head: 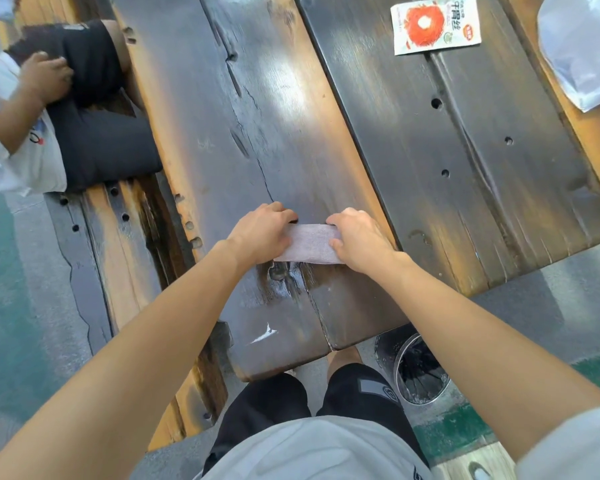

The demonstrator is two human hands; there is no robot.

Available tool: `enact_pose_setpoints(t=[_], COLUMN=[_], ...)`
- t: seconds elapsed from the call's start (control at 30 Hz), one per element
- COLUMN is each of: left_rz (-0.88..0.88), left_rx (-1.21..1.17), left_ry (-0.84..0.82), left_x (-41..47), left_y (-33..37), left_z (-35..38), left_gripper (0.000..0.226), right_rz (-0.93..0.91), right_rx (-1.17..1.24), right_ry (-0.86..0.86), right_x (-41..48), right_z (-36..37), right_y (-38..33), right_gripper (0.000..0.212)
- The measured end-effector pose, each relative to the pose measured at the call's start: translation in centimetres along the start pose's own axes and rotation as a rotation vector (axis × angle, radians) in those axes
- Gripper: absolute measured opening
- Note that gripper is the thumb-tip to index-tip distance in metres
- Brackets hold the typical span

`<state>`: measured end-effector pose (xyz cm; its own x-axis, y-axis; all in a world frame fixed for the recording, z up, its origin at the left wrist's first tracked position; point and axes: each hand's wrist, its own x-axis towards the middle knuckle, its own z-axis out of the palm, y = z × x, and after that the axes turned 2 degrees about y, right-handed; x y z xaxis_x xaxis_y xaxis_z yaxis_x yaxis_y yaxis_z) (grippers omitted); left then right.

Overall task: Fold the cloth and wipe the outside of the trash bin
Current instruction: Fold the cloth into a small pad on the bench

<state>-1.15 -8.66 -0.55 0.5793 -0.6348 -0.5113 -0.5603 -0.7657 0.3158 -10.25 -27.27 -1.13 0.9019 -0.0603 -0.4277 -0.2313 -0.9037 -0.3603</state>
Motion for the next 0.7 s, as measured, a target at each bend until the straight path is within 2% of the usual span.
enact_pose_setpoints(t=[0.23,0.43,0.7], left_rz=[0.065,0.234,0.304], left_rx=[0.019,0.081,0.148], left_ry=[0.07,0.248,0.389], left_x=[0.1,-2.5,-4.9], left_y=[-0.2,-0.3,0.6], left_z=[0.3,1.8,4.3], left_gripper=[0.028,0.013,0.03], right_rz=[-0.084,-0.272,-0.395], right_rx=[-0.032,-0.074,-0.072], right_ry=[0.063,0.175,0.289], right_x=[0.1,-2.6,-5.1], right_z=[0.2,0.8,2.3], right_y=[0.2,1.1,1.4], right_gripper=[0.014,0.033,0.026])
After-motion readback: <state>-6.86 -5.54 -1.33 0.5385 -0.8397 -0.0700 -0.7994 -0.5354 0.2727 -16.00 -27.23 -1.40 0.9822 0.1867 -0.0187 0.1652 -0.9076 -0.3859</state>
